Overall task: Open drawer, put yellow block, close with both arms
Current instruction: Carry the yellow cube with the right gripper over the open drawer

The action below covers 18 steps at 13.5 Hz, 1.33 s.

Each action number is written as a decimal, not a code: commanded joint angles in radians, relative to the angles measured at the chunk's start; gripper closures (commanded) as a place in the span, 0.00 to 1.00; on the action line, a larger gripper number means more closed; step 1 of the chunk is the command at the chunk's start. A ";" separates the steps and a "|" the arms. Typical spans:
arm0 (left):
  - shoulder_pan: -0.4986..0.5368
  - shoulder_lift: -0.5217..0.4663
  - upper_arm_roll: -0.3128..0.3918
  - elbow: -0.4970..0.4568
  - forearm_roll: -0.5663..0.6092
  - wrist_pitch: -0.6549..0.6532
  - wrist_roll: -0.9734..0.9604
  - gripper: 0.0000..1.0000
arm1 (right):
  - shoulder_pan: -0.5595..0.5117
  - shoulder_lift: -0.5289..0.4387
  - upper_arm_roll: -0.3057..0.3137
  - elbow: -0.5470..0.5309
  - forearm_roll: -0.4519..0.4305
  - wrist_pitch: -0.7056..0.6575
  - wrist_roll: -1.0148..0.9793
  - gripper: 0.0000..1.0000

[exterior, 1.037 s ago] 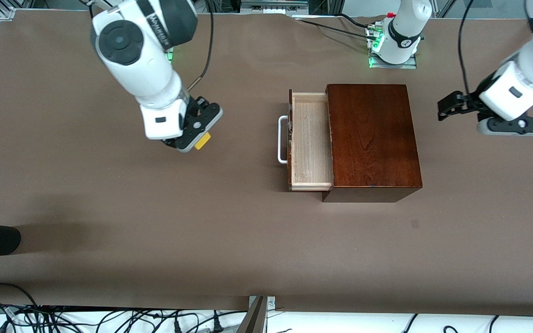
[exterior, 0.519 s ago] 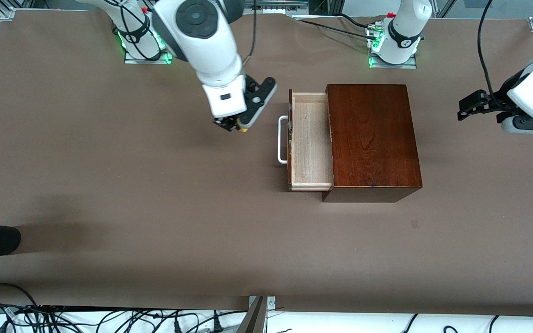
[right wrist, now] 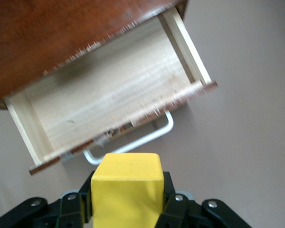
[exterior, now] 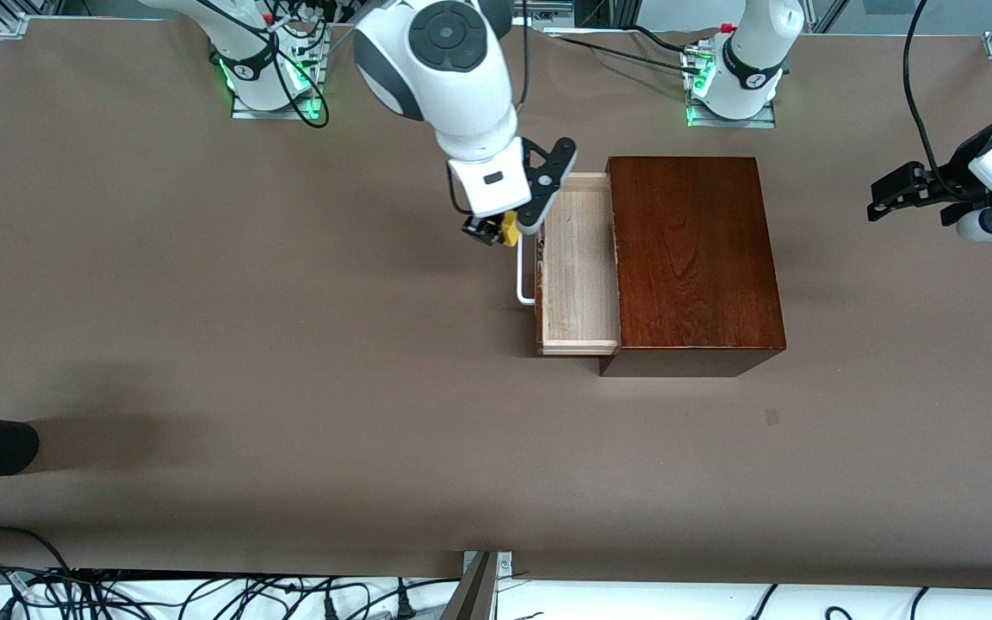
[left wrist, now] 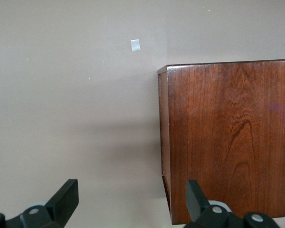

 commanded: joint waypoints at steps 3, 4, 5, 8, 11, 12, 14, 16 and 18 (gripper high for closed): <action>0.003 0.000 -0.004 0.017 -0.023 0.002 0.025 0.00 | 0.050 0.126 -0.008 0.123 -0.006 0.103 0.005 0.92; 0.003 0.001 -0.004 0.016 -0.023 0.004 0.027 0.00 | 0.058 0.143 -0.011 0.126 -0.008 0.125 0.007 0.92; 0.003 0.012 -0.004 0.025 -0.023 0.010 0.025 0.00 | 0.062 0.156 -0.013 0.128 -0.008 0.136 0.007 0.92; 0.005 0.030 0.001 0.059 -0.017 0.010 0.025 0.00 | 0.087 0.191 -0.018 0.129 -0.028 0.165 0.016 0.93; 0.013 0.032 0.003 0.059 -0.018 0.011 0.027 0.00 | 0.099 0.226 -0.018 0.134 -0.052 0.205 0.033 0.93; 0.013 0.032 0.003 0.060 -0.021 0.011 0.027 0.00 | 0.101 0.235 -0.019 0.134 -0.057 0.214 0.033 0.93; 0.013 0.033 0.003 0.059 -0.023 0.014 0.027 0.00 | 0.104 0.251 -0.019 0.135 -0.078 0.232 0.033 0.93; 0.013 0.039 0.001 0.060 -0.025 0.016 0.027 0.00 | 0.113 0.268 -0.019 0.134 -0.089 0.245 0.033 0.93; 0.013 0.041 0.001 0.060 -0.025 0.016 0.027 0.00 | 0.118 0.284 -0.019 0.134 -0.104 0.274 0.033 0.93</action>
